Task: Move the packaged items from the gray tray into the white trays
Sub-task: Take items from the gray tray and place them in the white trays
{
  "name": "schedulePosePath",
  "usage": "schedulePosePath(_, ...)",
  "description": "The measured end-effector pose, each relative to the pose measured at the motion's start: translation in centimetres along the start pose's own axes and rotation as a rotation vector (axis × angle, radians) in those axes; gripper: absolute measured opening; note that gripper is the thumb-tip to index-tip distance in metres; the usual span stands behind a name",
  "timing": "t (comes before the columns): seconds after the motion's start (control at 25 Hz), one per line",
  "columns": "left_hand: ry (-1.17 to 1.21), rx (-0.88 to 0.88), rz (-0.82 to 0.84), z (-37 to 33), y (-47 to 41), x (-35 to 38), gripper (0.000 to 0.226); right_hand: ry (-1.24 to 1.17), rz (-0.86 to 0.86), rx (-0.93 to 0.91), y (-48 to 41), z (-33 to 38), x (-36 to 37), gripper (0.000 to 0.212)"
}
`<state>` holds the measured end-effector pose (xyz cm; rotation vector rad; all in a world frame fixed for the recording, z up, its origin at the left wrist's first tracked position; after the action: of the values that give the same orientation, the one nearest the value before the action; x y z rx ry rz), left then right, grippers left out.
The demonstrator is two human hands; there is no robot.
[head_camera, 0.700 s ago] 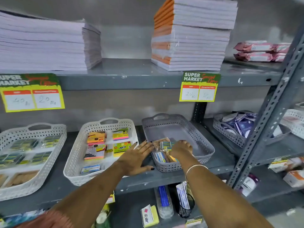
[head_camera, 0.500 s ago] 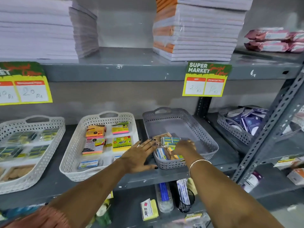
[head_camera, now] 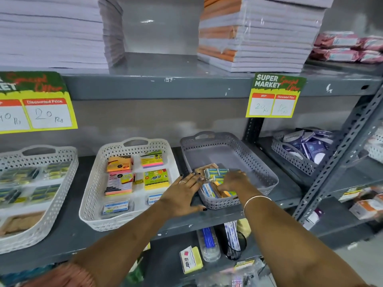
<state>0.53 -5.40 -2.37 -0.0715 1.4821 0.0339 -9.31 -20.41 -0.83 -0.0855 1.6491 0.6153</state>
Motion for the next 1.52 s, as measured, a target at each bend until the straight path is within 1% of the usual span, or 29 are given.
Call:
schedulePosePath(0.04,-0.012,0.001,0.0,0.0,0.0,0.1,0.087,0.022,0.0,0.004,0.3,0.1,-0.4,0.081)
schedulePosePath(0.16,-0.037,0.004,-0.007,0.2,-0.1,0.1,0.086,0.133,0.06,-0.002,1.4,0.3,-2.1,0.064)
schedulePosePath(0.24,-0.02,-0.002,-0.007,0.2,0.0,-0.1,0.083,0.188,0.143,0.025,2.1,0.4,-3.2,0.064)
schedulePosePath(0.36,0.051,-0.038,-0.031,0.3,1.2,-0.8,0.08,0.245,0.194,0.026,4.0,0.8,-5.7,0.056)
schedulePosePath(0.44,0.118,-0.129,-0.082,1.7,3.0,-1.4,0.073,0.276,0.202,-0.001,5.3,1.7,-7.8,0.056)
schedulePosePath(0.52,0.103,-0.272,-0.131,4.1,5.6,-2.2,0.069,0.263,0.17,-0.067,6.6,3.6,-9.8,0.056)
schedulePosePath(0.56,0.072,-0.356,-0.142,5.7,7.0,-2.5,0.069,0.232,0.152,-0.12,6.8,5.0,-10.3,0.053)
schedulePosePath(0.64,0.063,-0.53,-0.115,8.9,10.3,-2.5,0.067,0.102,0.131,-0.267,6.5,8.4,-10.2,0.041)
schedulePosePath(0.68,0.067,-0.599,-0.089,10.2,12.1,-2.1,0.066,0.044,0.114,-0.341,6.3,10.3,-9.8,0.034)
schedulePosePath(0.72,0.057,-0.632,-0.068,11.2,13.7,-1.4,0.067,-0.002,0.086,-0.409,6.2,12.2,-9.3,0.034)
schedulePosePath(0.76,0.042,-0.637,-0.065,11.9,15.3,-0.8,0.07,0.0,0.045,-0.478,5.8,14.2,-8.5,0.041)
schedulePosePath(0.84,0.032,-0.603,-0.089,12.6,18.0,-0.1,0.086,0.045,-0.022,-0.581,5.2,17.6,-6.6,0.067)
schedulePosePath(0.88,0.023,-0.584,-0.078,12.8,18.9,0.3,0.093,0.053,-0.036,-0.62,4.9,19.1,-5.6,0.074)
schedulePosePath(0.92,0.014,-0.567,-0.085,12.9,19.3,0.5,0.094,0.055,-0.038,-0.643,4.6,19.8,-4.7,0.077)
schedulePosePath(1.04,0.048,-0.556,-0.081,12.9,19.7,1.1,0.082,0.075,-0.025,-0.661,3.0,21.4,-2.1,0.079)
schedulePosePath(1.28,0.084,-0.486,-0.183,12.9,19.5,1.4,0.061,0.175,-0.024,-0.676,1.0,22.5,0.7,0.077)
schedulePosePath(1.44,0.102,-0.492,-0.22,12.6,19.5,1.3,0.074,0.198,-0.02,-0.68,0.6,22.5,1.5,0.086)
schedulePosePath(1.52,0.114,-0.496,-0.221,12.7,19.5,1.4,0.076,0.215,-0.035,-0.683,0.6,22.5,1.6,0.087)
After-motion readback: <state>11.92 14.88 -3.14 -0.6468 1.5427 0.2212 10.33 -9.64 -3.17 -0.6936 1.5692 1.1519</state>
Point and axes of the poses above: each hand's wrist, its own y-axis away from the middle knuckle, its own x-axis out of the palm, z = x × y, the point moved 3 cm from there along -y, towards the middle knuckle, and after that the axes turned 4 degrees about -y, right-handed, at the moved point
